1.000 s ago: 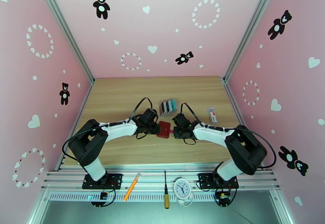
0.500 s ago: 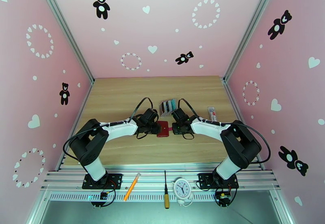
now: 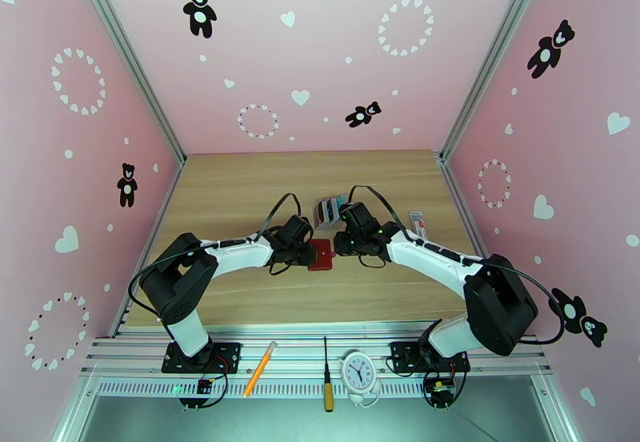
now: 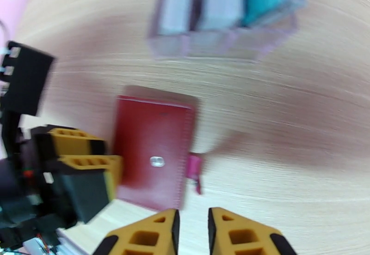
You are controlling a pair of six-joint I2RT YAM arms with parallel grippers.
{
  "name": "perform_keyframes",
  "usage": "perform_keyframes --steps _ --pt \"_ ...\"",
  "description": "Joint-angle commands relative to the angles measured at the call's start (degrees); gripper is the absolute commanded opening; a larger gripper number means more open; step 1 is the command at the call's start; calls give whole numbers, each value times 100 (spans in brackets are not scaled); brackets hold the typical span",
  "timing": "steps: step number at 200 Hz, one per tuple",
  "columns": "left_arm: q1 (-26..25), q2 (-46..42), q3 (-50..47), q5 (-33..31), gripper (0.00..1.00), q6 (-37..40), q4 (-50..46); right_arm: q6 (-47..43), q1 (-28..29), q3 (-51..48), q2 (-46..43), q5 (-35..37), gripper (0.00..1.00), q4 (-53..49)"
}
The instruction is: Put the credit cards into the card holder
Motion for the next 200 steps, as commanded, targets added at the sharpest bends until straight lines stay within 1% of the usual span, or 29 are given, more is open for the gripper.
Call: perform_keyframes --steps 1,32,81,119,163,200 --pt "-35 129 78 -230 39 -41 -268 -47 54 289 241 -386 16 40" --pt "-35 127 87 -325 39 -60 -311 -12 124 433 672 -607 8 215" --pt "-34 144 131 -362 39 -43 -369 33 180 551 1241 -584 4 262" --pt "-35 172 140 -397 39 -21 -400 10 124 410 1196 -277 3 88" --pt "-34 184 140 -419 39 19 -435 6 -29 142 1196 -233 3 176" --pt "-9 152 96 -441 39 2 -433 31 -49 28 1227 -256 3 274"
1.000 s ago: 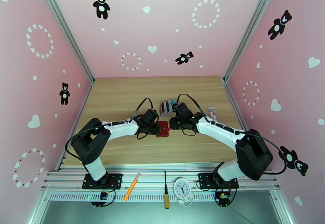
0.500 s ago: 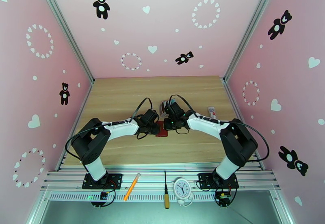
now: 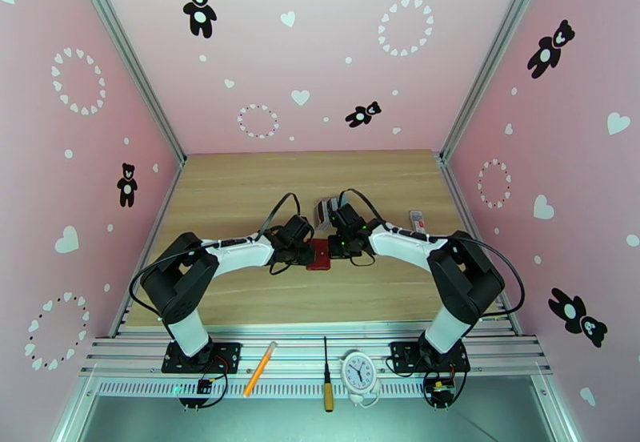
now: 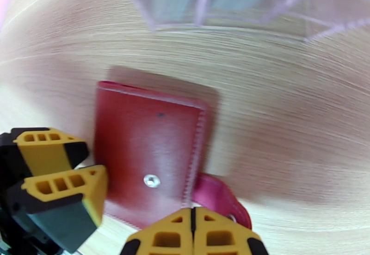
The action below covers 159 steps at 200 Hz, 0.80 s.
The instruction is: Put the credit cards into the card holder
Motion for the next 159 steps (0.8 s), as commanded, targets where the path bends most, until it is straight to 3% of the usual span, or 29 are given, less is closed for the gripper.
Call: perform_keyframes --steps 1,63,159 --pt "-4 112 22 -235 39 17 -277 34 -1 -125 28 67 3 51" --pt "22 117 -5 -227 39 8 -264 222 -178 -524 92 -6 2 474" --pt "99 172 -17 -216 39 51 -264 563 -694 -1103 86 -1044 2 1446"
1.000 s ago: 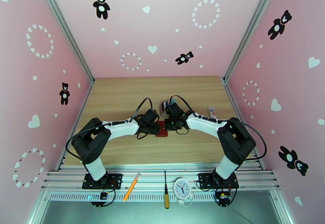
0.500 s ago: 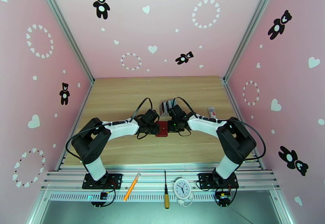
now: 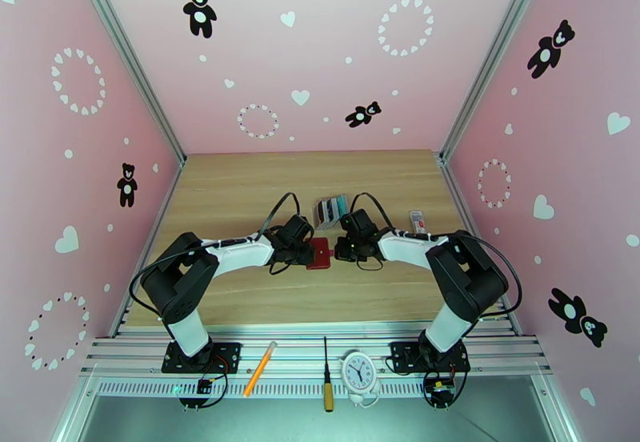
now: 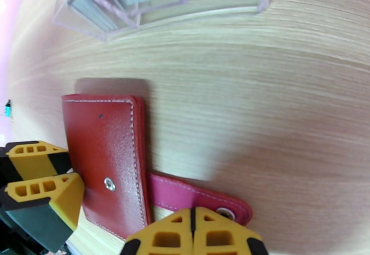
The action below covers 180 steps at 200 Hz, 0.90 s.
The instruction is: Put the credit cards into the card holder
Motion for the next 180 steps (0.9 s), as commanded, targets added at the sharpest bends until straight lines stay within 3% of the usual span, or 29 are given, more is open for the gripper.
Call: perform_keyframes --steps 1,41,67,180 --pt "76 158 -15 -173 39 52 -271 110 -63 -165 81 -192 2 59" --pt "156 118 10 -174 39 120 -342 23 -63 -76 -374 -294 4 -246" --pt "174 135 55 -126 39 149 -350 -74 -59 70 -508 -390 10 -379" --pt "183 187 232 -7 42 149 -341 -164 -46 581 85 -748 15 -259"
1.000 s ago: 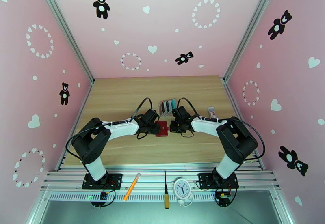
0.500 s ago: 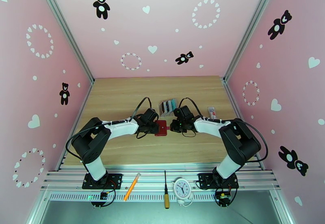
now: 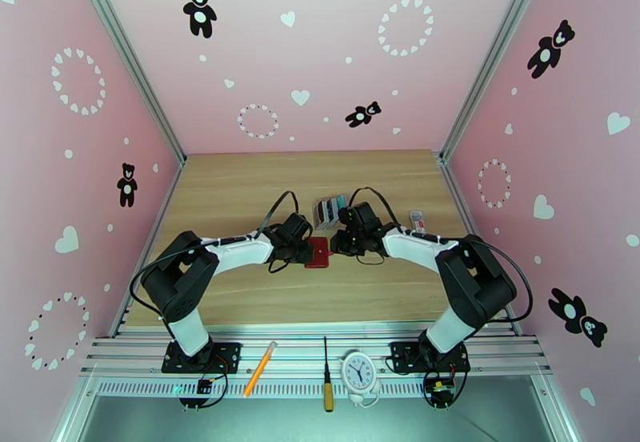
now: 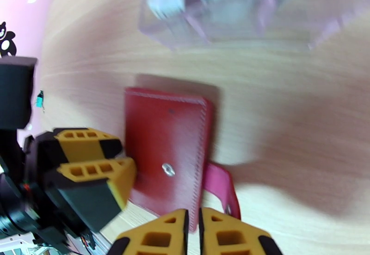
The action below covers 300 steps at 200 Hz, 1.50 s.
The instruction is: Put the credit cards into the card holder
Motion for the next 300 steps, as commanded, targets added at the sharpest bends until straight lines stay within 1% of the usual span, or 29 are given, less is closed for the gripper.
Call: perform_keyframes --steps 1,69,92,116,153,195,209,237,300 --pt "80 165 136 -9 42 83 -206 -83 6 166 262 -114 15 -65" --pt "106 160 180 -1 45 84 -229 -73 61 201 603 -152 16 61" --pt "106 147 171 30 47 69 -204 -56 66 216 683 -212 21 121" --pt "111 147 154 76 48 65 -186 -33 101 271 783 -241 23 157" --pt "119 117 143 113 44 74 -154 -20 121 350 876 -283 23 176" --pt "168 15 132 109 40 65 -135 23 121 351 758 -340 23 182" --pt "190 13 166 202 39 65 -114 71 121 353 734 -414 23 234" --pt "243 33 232 320 40 65 -105 168 121 342 731 -529 23 346" --pt "372 -192 268 448 45 56 -104 391 120 299 746 -777 22 608"
